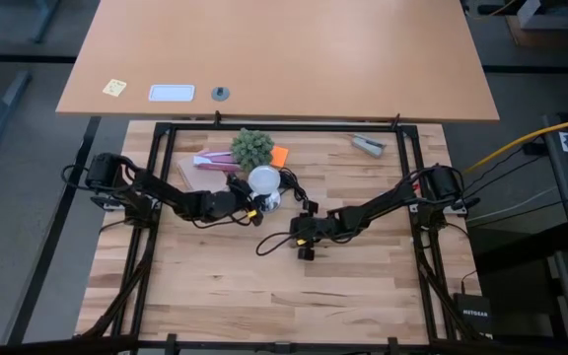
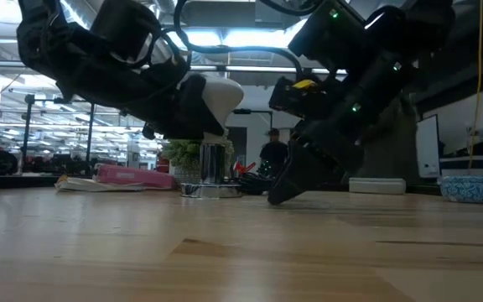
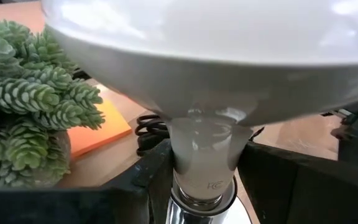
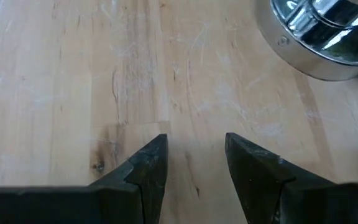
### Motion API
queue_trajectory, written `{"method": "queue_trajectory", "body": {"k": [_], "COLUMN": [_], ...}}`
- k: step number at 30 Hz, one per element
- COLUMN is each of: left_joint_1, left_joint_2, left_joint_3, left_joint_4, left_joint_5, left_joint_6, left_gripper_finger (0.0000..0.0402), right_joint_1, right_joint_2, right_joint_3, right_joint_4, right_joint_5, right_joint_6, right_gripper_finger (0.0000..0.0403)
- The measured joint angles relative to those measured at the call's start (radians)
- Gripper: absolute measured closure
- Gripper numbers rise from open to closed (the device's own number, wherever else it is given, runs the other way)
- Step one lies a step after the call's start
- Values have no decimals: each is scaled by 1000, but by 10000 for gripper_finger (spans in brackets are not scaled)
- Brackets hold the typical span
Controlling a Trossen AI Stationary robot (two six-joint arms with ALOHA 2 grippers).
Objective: Screw lightbulb
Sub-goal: Insert the lightbulb into the lamp
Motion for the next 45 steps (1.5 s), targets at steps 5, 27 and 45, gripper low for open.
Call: {"method": "queue_trajectory", "body": {"k": [5, 27, 45], "left_joint_1": [-13, -39, -86], "left_joint_2": [6, 128, 128], "left_joint_3": [0, 140, 139], "left_joint_4": [6, -8, -13], "left_joint_5": [12, 17, -71], "left_joint_6": [-30, 52, 119], "left_gripper_finger": [251, 251, 251], "right_joint_1": [0, 0, 0], "right_joint_2": [-52, -172, -149], "right_joint_3": [0, 0, 0], "right_joint_4": [-49, -172, -164], "right_joint_5": [23, 122, 122], "right_joint_6": [-26, -49, 7], "right_gripper_finger": [235, 235, 235]}}
